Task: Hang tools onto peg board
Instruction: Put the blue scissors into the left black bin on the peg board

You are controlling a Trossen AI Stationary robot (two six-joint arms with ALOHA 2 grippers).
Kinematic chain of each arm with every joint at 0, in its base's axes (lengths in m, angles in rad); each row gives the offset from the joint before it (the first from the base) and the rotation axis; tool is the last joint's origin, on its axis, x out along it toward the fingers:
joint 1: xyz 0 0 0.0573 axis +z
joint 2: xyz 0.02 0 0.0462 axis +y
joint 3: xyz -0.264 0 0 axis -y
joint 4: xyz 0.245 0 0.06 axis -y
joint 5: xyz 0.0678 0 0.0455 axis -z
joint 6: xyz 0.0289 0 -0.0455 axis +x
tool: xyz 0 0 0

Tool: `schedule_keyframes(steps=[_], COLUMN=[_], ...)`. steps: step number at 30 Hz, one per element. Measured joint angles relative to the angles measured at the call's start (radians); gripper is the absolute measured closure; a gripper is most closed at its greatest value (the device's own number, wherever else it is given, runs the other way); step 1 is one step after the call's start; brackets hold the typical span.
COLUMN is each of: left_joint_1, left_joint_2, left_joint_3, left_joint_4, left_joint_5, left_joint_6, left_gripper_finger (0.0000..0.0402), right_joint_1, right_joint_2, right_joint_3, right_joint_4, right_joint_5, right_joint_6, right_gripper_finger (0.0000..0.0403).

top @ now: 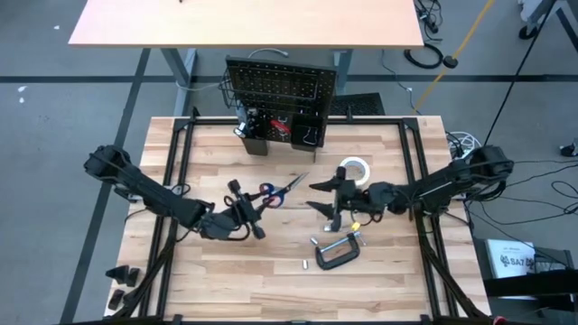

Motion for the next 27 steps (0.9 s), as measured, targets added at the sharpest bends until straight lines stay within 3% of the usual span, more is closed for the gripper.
schedule_keyframes(steps=[7,17,21,25,27], left_joint_1=[-0.002,-0.002,-0.001,-0.001,0.000], left_joint_2=[0.131,0.209,0.218,0.218,0.218], left_joint_3=[0.070,0.138,0.141,0.140,0.140], left_joint_4=[-0.008,0.001,-0.007,-0.015,-0.015], left_joint_5=[-0.062,-0.120,-0.124,-0.125,-0.123], left_joint_6=[0.072,0.135,0.133,0.131,0.134], left_gripper_finger=[0.0325,0.0325,0.0325,0.0326,0.0326], right_joint_1=[0.004,0.003,0.003,0.004,0.006], right_joint_2=[0.139,0.233,0.253,0.266,0.265], right_joint_3=[0.157,0.238,0.242,0.242,0.244], right_joint_4=[-0.014,-0.005,-0.003,0.002,0.004], right_joint_5=[0.012,0.186,0.195,0.188,0.185], right_joint_6=[0.000,0.041,0.081,0.089,0.084], right_gripper_finger=[0.0131,0.0158,0.0223,0.0355,0.0383])
